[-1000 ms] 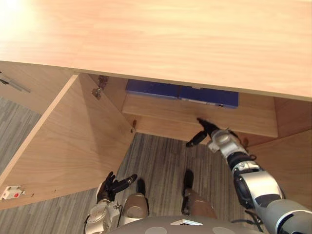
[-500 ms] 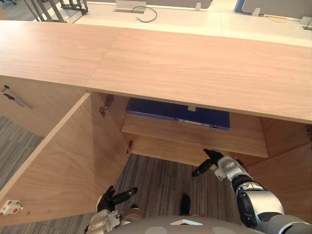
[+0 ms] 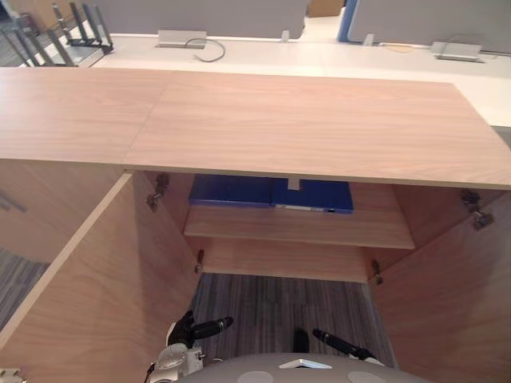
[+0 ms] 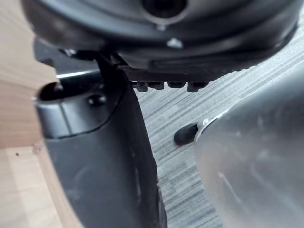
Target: Walk over to the cabinet, pick up the folder, carry it to the office cabinet, place the folder inside the office cabinet, then close the office cabinet door
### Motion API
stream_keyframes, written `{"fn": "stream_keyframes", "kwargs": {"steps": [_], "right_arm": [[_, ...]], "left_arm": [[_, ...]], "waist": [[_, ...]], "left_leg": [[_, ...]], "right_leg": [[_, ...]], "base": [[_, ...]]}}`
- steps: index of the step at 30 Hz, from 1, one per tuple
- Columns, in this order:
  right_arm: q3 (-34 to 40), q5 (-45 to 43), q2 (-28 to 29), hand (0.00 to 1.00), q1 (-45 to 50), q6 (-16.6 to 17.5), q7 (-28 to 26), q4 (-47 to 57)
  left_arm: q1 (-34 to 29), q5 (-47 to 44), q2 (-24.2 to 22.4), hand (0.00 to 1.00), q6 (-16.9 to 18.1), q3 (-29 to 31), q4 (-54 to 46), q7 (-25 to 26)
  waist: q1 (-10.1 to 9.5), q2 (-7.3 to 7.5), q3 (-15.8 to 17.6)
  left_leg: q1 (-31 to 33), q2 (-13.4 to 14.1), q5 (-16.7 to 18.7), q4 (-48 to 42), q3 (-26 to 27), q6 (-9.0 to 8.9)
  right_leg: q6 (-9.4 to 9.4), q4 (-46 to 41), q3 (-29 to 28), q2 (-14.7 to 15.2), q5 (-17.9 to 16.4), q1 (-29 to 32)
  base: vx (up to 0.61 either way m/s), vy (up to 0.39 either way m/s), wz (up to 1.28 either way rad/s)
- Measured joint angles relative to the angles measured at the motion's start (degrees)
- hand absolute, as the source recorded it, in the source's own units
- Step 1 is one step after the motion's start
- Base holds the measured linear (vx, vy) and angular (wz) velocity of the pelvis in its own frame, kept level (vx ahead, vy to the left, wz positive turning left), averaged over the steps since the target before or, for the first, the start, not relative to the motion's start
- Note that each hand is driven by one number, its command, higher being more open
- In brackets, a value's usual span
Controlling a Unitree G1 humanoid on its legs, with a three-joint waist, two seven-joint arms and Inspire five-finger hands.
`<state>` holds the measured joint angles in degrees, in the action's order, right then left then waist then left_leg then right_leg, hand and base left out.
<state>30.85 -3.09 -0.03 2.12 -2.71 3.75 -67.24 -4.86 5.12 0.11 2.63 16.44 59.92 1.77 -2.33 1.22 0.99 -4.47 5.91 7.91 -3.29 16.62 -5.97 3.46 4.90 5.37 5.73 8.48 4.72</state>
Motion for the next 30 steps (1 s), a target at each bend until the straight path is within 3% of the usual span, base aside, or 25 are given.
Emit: {"fn": "stream_keyframes", "kwargs": {"steps": [6, 11, 13, 15, 18, 23, 29, 30], "right_arm": [[0.7, -5.68, 0.43, 1.0, 1.69, 2.7, 2.44, 0.54], [1.4, -7.8, -0.24, 1.0, 1.75, 3.38, 3.25, -0.14], [0.49, -8.71, -0.37, 1.0, 1.53, 3.5, 3.39, -0.12], [-1.29, -9.16, -1.05, 1.0, 1.12, 3.69, 3.54, -0.29], [-2.2, -9.15, -1.89, 1.0, 0.49, 3.63, 3.58, 0.27], [-4.18, -9.22, -1.46, 1.0, 0.71, 3.36, 3.62, 1.36], [-6.79, -9.08, -1.34, 1.0, 1.51, 3.34, 3.5, 3.47], [-7.21, -9.07, -1.31, 1.0, 1.49, 3.43, 3.39, 4.15]], "left_arm": [[0.26, -4.53, -0.16, 1.0, 0.34, 2.13, 3.96, 2.72], [0.47, -5.06, -0.19, 1.0, 0.61, 2.99, 4.87, 3.05], [0.55, -5.14, -0.53, 1.0, 1.1, 4.32, 4.81, 3.02], [0.9, -5.66, -1.13, 1.0, 1.33, 4.27, 5.04, 3.22], [1.76, -6.8, -1.47, 1.0, 1.46, 3.4, 5.24, 3.25], [1.84, -6.19, -0.56, 1.0, 1.4, 0.73, 5.31, 3.86], [2.88, -6.21, -1.5, 1.0, 1.54, -0.88, 4.72, 3.8], [3.05, -6.21, -1.87, 1.0, 1.64, -0.46, 4.7, 3.78]], "waist": [[1.12, -0.69, -1.33], [1.2, -1.62, -0.79], [0.96, -2.02, -0.78], [0.96, -2.28, 0.02], [1.43, -3.11, -0.11], [1.15, -2.19, 0.05], [1.78, -3.25, 0.46], [1.62, -3.58, 1.31]], "left_leg": [[-2.11, 0.55, 1.91, -1.09, 3.45, -0.16], [-1.8, 4.96, 8.71, -12.77, 5.65, -0.65], [-0.6, 4.42, 10.22, -16.3, 0.05, 1.16], [-0.07, 1.98, 11.34, -18.27, -7.92, 2.52], [-0.58, 0.28, 13.54, -13.92, -7.79, 2.15], [-2.23, -2.17, 11.8, -9.33, -2.95, 2.93], [-5.04, -1.86, 10.73, -5.94, -0.55, 2.63], [-6.14, -1.62, 10.57, -6.0, 0.99, 2.92]], "right_leg": [[0.01, -0.01, -3.61, -1.03, 0.05, -0.54], [-0.47, -0.04, -7.78, -4.5, -0.29, -2.19], [-0.26, -0.36, -11.48, -5.32, 0.1, -1.92], [0.72, -0.36, -15.6, -5.29, 1.15, -0.71], [1.02, -0.35, -18.3, -5.04, 2.51, 2.61], [0.63, -0.35, -19.71, -3.75, 3.69, 5.42], [1.7, -1.43, -18.53, -5.28, 4.5, 6.14], [1.42, -4.58, -15.15, -6.47, 4.38, 7.29]], "base": [[-0.03, -0.005, -0.3], [-0.01, 0.001, -0.52], [0.01, 0.045, -0.86], [0.0, 0.09, -0.98], [-0.07, 0.133, -0.66], [-0.03, 0.043, -0.48], [0.07, -0.014, -0.25], [0.01, -0.027, -0.81]]}}
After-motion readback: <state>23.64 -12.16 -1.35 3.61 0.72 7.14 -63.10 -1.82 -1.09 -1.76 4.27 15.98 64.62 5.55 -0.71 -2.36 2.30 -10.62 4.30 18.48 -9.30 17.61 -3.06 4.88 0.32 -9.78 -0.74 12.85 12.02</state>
